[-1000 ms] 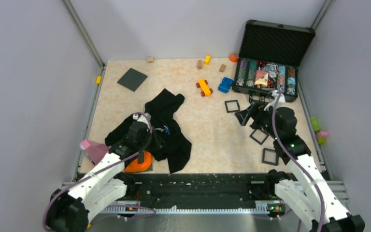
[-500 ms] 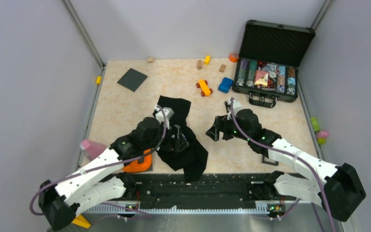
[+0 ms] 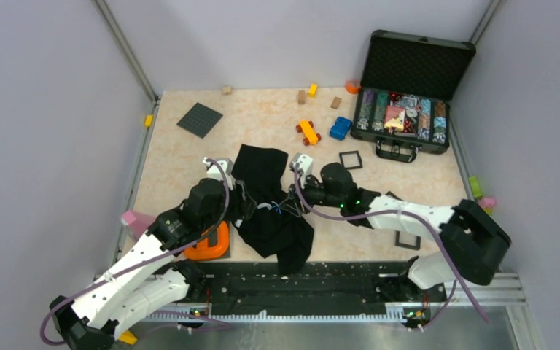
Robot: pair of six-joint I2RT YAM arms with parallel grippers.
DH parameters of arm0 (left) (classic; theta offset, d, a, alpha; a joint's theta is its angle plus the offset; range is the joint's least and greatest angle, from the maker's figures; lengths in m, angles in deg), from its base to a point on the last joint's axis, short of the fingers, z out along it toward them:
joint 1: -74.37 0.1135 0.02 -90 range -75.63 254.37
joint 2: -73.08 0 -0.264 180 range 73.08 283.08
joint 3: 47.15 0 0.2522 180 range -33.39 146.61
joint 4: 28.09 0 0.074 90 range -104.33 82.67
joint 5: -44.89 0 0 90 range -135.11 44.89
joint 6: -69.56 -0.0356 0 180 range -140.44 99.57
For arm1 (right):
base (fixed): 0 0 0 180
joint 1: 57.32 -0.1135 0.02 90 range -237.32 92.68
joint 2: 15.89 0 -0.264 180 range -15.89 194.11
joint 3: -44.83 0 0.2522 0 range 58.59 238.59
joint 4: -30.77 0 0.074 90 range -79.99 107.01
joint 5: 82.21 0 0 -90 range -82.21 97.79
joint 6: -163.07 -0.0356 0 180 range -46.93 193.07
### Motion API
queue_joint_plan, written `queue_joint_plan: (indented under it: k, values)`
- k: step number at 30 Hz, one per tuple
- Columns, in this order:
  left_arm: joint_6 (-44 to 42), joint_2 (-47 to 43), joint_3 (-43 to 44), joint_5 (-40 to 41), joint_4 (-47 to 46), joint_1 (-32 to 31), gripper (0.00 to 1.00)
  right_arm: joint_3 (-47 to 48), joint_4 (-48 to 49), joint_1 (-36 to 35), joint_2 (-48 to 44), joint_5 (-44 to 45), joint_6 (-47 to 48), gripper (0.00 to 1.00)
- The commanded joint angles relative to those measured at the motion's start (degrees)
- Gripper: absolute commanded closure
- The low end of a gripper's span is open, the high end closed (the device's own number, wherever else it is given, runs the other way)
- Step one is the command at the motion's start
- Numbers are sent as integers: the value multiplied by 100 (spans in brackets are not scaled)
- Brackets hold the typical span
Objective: Remove the brooch from the garment
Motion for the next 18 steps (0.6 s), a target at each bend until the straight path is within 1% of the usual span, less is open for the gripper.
queue_joint_plan:
  k: [1, 2, 4, 6, 8, 11, 14, 15, 17, 18]
  values:
    - [18, -143, -26, 433, 91, 89, 43, 828, 156, -133, 777, -718, 980, 59]
    - [4, -133, 19, 446, 169, 85, 45, 839, 256, -142, 896, -776, 1128, 59]
    - [-100, -143, 79, 323, 183, 83, 45, 857, 526, -182, 1089, -813, 1282, 61]
    - [-133, -166, 16, 226, 97, 86, 45, 915, 703, -187, 1286, -890, 1292, 66]
    - [-135, -176, -73, 222, 44, 87, 45, 1084, 640, -223, 1532, -977, 1342, 71]
    - [-142, -149, -117, 265, 45, 88, 46, 1310, 476, -325, 1780, -1037, 1545, 72]
    - [-144, -160, -114, 310, 72, 83, 46, 1344, 624, -384, 1938, -1041, 1577, 73]
    - [-144, -177, -124, 302, 66, 87, 46, 1371, 641, -394, 1989, -1044, 1570, 76]
    - [-144, -201, -124, 289, 47, 87, 45, 1480, 545, -401, 2105, -1154, 1625, 87]
    - [-144, -201, -130, 286, 47, 83, 45, 1538, 447, -401, 2143, -1256, 1656, 89]
